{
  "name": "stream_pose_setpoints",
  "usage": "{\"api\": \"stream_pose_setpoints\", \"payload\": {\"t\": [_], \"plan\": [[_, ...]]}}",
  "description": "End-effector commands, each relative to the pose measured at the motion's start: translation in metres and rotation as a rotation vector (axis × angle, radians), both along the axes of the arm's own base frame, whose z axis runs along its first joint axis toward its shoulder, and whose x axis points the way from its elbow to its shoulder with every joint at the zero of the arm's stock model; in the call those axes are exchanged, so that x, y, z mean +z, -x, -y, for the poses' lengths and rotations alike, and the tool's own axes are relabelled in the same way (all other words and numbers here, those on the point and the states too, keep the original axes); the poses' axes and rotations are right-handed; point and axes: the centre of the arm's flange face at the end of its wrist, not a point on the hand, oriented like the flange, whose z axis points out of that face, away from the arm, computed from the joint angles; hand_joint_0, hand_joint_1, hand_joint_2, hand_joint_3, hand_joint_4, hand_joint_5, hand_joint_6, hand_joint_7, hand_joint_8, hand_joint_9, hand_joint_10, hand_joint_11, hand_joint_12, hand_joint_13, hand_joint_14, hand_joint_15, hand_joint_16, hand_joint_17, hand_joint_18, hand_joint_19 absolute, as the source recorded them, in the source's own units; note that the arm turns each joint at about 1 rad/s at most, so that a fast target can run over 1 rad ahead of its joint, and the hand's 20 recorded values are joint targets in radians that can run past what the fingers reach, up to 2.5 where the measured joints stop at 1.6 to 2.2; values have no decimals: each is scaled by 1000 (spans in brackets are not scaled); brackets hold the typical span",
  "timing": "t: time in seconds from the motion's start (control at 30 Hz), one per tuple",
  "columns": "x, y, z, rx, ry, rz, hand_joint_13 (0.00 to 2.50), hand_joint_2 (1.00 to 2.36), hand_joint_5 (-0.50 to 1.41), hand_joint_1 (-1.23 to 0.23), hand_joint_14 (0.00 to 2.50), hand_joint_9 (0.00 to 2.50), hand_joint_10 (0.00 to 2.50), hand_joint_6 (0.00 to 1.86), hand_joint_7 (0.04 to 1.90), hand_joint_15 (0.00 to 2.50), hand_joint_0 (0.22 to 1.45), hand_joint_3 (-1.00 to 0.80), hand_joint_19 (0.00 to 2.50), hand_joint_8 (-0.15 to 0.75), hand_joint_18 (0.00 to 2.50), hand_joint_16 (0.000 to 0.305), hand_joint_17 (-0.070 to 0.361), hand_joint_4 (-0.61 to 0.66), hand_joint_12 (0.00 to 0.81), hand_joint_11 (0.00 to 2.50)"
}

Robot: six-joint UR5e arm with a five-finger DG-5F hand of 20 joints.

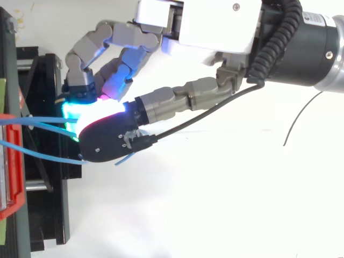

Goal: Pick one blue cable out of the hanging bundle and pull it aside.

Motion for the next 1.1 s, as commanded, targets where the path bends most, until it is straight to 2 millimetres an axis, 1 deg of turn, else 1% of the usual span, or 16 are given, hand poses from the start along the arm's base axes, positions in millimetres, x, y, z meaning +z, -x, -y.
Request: {"api": "stream_pose_setpoints", "payload": {"t": [0.0, 0.03, 0.07, 0.1, 0.13, 0.23, 0.47, 0.53, 0.57, 0.6, 0.73, 0.77, 0.9, 1.07], "plan": [[0, 0, 0, 0, 0, -2, 776, 1020, -170, -690, 19, 1062, 22, 929, 938, 475, 560, -182, 599, 295, 693, 49, 111, 22, 371, 722], [0, 0, 0, 0, 0, -2, 780, 1015, -168, -665, 18, 1063, 22, 930, 909, 481, 537, -278, 596, 302, 697, 51, 114, 29, 373, 717], [0, 0, 0, 0, 0, -2, 780, 1015, -168, -665, 18, 1063, 22, 930, 909, 481, 537, -278, 596, 302, 697, 51, 114, 29, 373, 717], [0, 0, 1, -2, 0, -2, 784, 1007, -166, -616, 17, 1068, 21, 928, 889, 479, 507, -403, 598, 311, 702, 53, 119, 36, 387, 712], [0, 0, 0, 0, 0, -3, 780, 1005, -166, -609, 19, 1066, 21, 924, 898, 476, 513, -443, 599, 311, 697, 53, 119, 39, 392, 700], [-1, 0, 0, 0, 0, -3, 783, 1001, -163, -580, 18, 1072, 19, 916, 915, 474, 498, -488, 596, 318, 702, 54, 122, 49, 397, 708], [-1, 0, 0, 0, 0, -2, 787, 1000, -160, -585, 18, 1077, 19, 910, 929, 474, 488, -497, 594, 322, 706, 55, 125, 53, 403, 707], [0, 0, 1, -2, 0, -2, 778, 1007, -157, -634, 17, 1068, 21, 905, 973, 481, 516, -405, 604, 315, 687, 53, 120, 48, 392, 711], [0, 0, 0, 0, 0, -3, 776, 1007, -157, -640, 19, 1066, 22, 906, 978, 481, 522, -393, 606, 316, 684, 53, 119, 46, 391, 714], [0, 1, 1, -2, 0, -3, 770, 1013, -155, -664, 19, 1063, 20, 907, 993, 484, 545, -309, 613, 309, 674, 51, 116, 41, 381, 722], [0, 0, 1, -2, 0, -2, 771, 1020, -150, -719, 18, 1061, 22, 917, 1040, 473, 557, -140, 604, 307, 679, 51, 114, 6, 376, 709], [0, 0, 0, 0, 0, -3, 776, 1021, -149, -727, 17, 1064, 20, 917, 1043, 470, 558, -118, 588, 305, 688, 52, 116, 8, 381, 709], [0, 0, 0, 0, 0, -2, 774, 1025, -147, -774, 18, 1058, 23, 933, 1037, 470, 583, -32, 588, 293, 692, 50, 112, -77, 373, 708], [0, 0, 0, 0, 0, -3, 777, 1028, -139, -803, 19, 1081, 22, 939, 1092, 462, 598, 43, 575, 262, 705, 49, 111, -155, 362, 698]]}}
